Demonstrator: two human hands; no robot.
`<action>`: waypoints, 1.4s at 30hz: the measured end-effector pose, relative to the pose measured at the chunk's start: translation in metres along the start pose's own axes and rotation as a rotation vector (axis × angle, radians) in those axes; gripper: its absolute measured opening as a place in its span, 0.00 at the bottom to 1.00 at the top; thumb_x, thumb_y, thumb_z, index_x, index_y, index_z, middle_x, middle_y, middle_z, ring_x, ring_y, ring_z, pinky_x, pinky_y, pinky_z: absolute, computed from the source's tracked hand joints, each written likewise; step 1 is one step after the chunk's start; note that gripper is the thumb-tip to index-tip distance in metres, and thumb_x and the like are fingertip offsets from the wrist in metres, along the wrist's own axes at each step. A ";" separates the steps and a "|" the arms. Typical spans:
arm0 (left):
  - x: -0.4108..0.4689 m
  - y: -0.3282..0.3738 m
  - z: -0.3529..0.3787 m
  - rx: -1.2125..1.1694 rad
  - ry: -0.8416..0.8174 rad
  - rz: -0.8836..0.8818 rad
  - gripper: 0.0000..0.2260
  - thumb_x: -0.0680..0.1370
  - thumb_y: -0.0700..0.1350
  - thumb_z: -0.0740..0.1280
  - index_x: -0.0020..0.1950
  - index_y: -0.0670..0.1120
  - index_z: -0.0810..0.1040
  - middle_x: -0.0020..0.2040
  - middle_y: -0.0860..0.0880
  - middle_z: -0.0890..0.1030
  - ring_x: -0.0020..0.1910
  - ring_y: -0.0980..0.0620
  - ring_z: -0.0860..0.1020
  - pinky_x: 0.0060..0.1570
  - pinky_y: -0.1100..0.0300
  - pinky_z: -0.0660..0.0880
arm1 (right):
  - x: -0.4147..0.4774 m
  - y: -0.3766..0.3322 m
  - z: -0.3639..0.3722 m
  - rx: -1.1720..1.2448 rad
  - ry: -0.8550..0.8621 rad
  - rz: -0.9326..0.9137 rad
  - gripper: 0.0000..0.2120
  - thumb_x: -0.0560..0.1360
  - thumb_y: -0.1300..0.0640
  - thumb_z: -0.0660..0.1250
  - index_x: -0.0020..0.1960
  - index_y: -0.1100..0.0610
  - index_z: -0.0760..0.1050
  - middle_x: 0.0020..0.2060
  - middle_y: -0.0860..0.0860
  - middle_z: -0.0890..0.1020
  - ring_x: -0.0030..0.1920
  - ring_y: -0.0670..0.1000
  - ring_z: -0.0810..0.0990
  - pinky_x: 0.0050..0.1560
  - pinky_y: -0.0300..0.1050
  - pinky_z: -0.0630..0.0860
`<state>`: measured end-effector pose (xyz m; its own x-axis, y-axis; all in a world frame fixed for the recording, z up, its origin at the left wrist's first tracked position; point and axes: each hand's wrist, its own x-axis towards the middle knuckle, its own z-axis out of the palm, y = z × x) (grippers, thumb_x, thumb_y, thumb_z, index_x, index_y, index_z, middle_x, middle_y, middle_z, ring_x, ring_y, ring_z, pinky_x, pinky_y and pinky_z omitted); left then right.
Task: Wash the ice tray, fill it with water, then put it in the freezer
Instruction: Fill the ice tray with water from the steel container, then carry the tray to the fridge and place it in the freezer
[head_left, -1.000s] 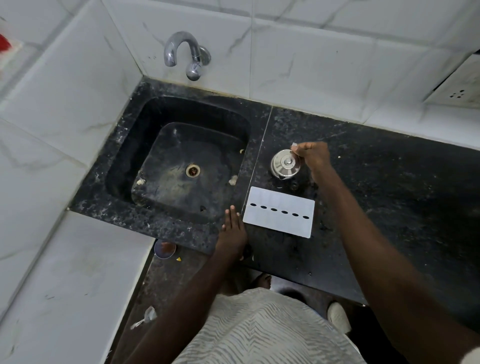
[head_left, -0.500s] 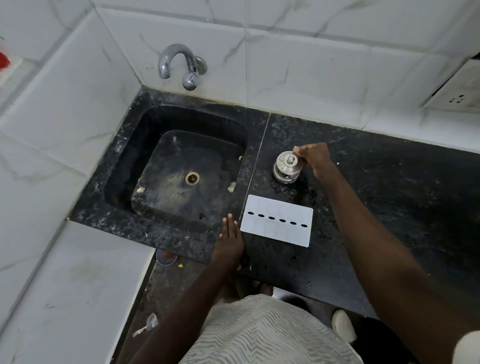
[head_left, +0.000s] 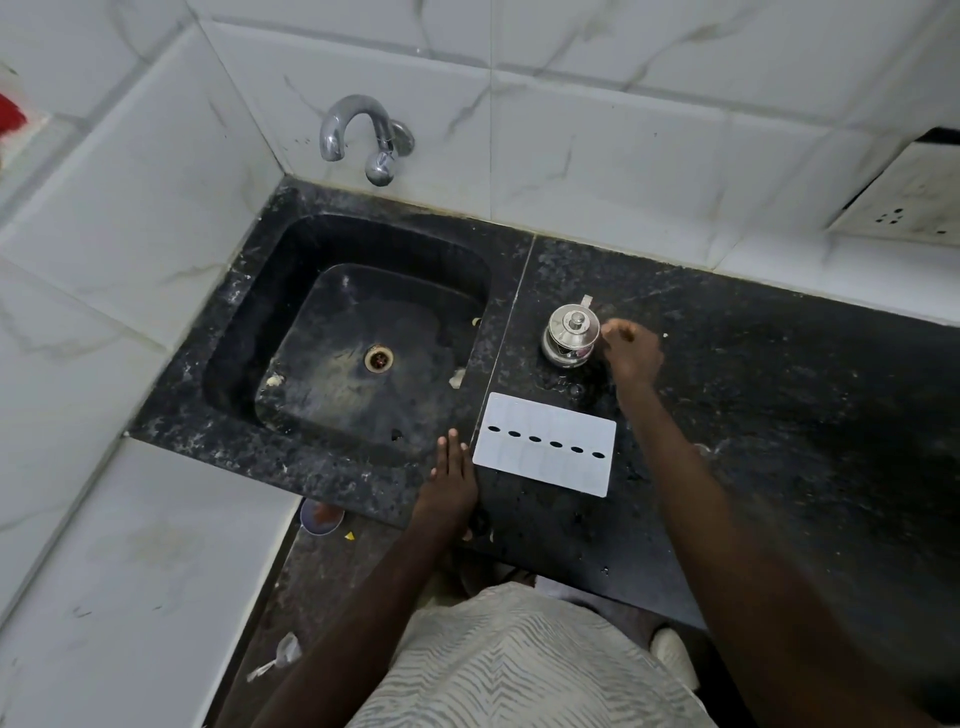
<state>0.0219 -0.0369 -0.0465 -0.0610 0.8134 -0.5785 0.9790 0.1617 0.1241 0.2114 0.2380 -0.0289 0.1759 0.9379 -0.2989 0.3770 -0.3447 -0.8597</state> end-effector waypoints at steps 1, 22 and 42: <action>0.001 -0.001 0.000 -0.007 0.004 0.006 0.56 0.71 0.44 0.79 0.80 0.32 0.39 0.79 0.32 0.32 0.80 0.32 0.37 0.72 0.41 0.67 | -0.019 0.010 -0.004 -0.034 0.049 -0.030 0.10 0.76 0.54 0.73 0.56 0.55 0.86 0.47 0.47 0.86 0.49 0.49 0.84 0.55 0.42 0.77; 0.015 -0.008 -0.010 -0.166 0.000 -0.044 0.41 0.75 0.42 0.73 0.81 0.36 0.54 0.82 0.34 0.48 0.82 0.34 0.51 0.74 0.42 0.65 | -0.144 0.122 -0.027 -0.345 0.070 -0.095 0.21 0.77 0.67 0.70 0.70 0.59 0.77 0.52 0.59 0.83 0.54 0.60 0.79 0.54 0.47 0.71; 0.015 -0.013 -0.017 -0.811 0.261 -0.198 0.21 0.75 0.33 0.73 0.68 0.40 0.80 0.57 0.41 0.85 0.50 0.50 0.81 0.47 0.66 0.69 | -0.159 0.131 -0.046 -0.308 -0.024 -0.137 0.21 0.77 0.62 0.74 0.69 0.58 0.79 0.56 0.58 0.86 0.52 0.56 0.84 0.53 0.44 0.74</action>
<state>0.0046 -0.0171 -0.0428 -0.3550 0.8142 -0.4595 0.5113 0.5805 0.6337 0.2745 0.0414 -0.0749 0.0847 0.9757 -0.2023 0.6534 -0.2076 -0.7279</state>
